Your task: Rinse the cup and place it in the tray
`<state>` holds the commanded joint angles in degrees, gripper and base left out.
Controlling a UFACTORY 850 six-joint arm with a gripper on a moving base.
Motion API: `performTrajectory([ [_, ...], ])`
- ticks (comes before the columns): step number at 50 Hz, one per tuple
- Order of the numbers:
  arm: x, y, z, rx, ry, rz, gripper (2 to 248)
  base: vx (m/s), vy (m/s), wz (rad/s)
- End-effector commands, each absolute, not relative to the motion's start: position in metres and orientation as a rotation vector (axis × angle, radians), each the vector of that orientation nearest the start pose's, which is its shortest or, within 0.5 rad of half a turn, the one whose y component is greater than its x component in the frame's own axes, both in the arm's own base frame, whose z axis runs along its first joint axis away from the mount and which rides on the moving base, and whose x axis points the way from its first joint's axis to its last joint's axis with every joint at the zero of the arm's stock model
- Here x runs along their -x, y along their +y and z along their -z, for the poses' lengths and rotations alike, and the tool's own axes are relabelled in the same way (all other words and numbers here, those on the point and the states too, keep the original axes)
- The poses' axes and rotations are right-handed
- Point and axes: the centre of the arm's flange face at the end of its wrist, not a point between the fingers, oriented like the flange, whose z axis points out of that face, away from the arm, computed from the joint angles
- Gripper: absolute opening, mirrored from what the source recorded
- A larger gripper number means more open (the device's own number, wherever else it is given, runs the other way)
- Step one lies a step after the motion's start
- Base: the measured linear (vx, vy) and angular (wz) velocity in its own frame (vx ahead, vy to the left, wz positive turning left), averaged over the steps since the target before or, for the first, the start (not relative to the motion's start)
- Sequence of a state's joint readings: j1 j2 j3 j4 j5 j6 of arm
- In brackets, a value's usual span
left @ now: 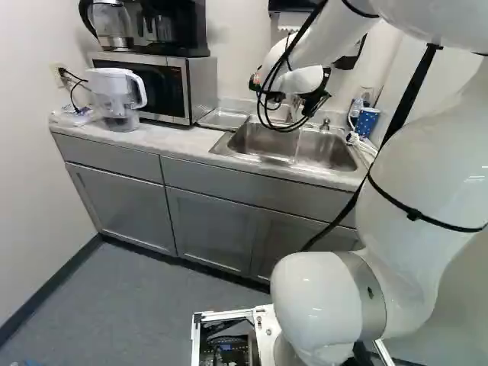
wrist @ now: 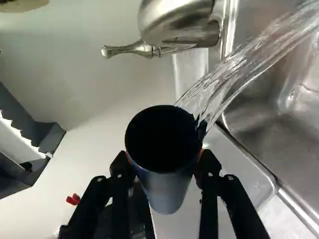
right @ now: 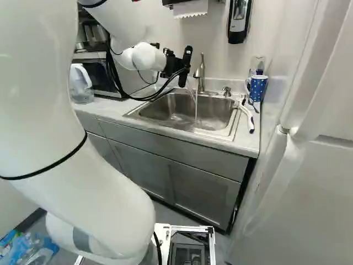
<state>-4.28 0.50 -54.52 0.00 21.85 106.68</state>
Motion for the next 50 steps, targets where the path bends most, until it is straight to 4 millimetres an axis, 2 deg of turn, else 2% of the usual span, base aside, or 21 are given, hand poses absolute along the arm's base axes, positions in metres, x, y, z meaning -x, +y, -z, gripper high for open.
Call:
performTrajectory([
  [20, -0.5179, -0.0387, -0.6122, 0.895, 1.648, 0.806, 126, 0.0, 0.0, 0.0],
  [50, -0.5179, -0.0387, -0.6122, 0.905, 1.645, 0.814, 126, 0.0, 0.0, 0.0],
])
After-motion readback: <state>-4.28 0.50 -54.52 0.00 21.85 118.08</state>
